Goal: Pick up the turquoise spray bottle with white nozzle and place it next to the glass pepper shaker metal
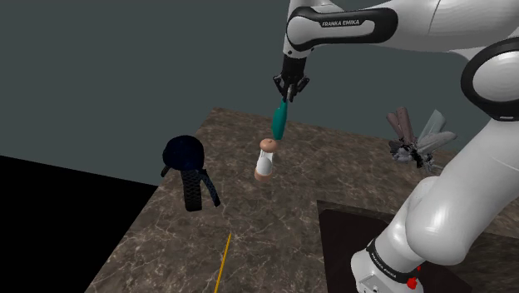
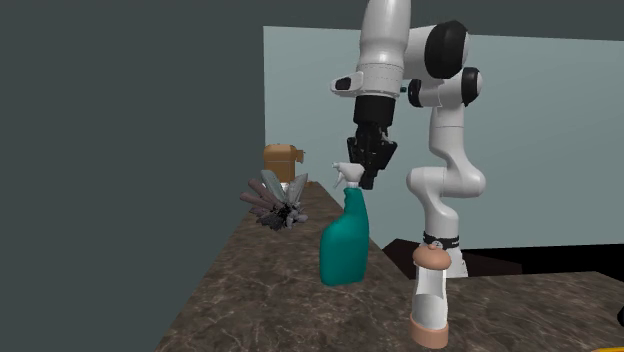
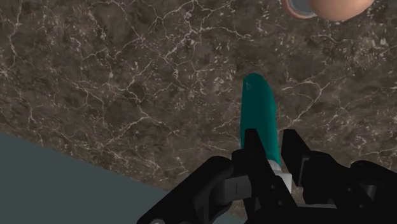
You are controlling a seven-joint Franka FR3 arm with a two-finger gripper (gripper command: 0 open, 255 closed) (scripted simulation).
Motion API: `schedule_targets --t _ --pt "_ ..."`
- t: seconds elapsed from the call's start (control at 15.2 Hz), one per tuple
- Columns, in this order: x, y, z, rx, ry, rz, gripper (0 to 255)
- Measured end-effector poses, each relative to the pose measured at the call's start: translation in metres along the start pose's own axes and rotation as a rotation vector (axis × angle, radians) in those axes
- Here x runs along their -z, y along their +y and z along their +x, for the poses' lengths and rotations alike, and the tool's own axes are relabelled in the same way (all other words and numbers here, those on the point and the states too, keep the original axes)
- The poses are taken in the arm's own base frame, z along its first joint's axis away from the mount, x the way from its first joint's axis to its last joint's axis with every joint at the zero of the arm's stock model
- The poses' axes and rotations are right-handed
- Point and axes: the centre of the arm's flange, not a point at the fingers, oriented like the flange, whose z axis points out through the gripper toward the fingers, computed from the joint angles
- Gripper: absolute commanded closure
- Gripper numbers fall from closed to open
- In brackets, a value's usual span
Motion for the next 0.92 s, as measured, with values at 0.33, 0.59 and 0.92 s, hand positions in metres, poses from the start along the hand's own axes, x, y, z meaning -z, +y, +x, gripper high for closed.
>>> schedule_targets --t 0.33,0.59,0.92 --pt "-0.027 -0.002 0.0 0.0 0.0 0.0 255" --pt "-0.047 -0.004 -0.002 0.0 0.0 0.0 255" --pt "-0.074 -0.006 -0.004 0.0 0.0 0.0 255"
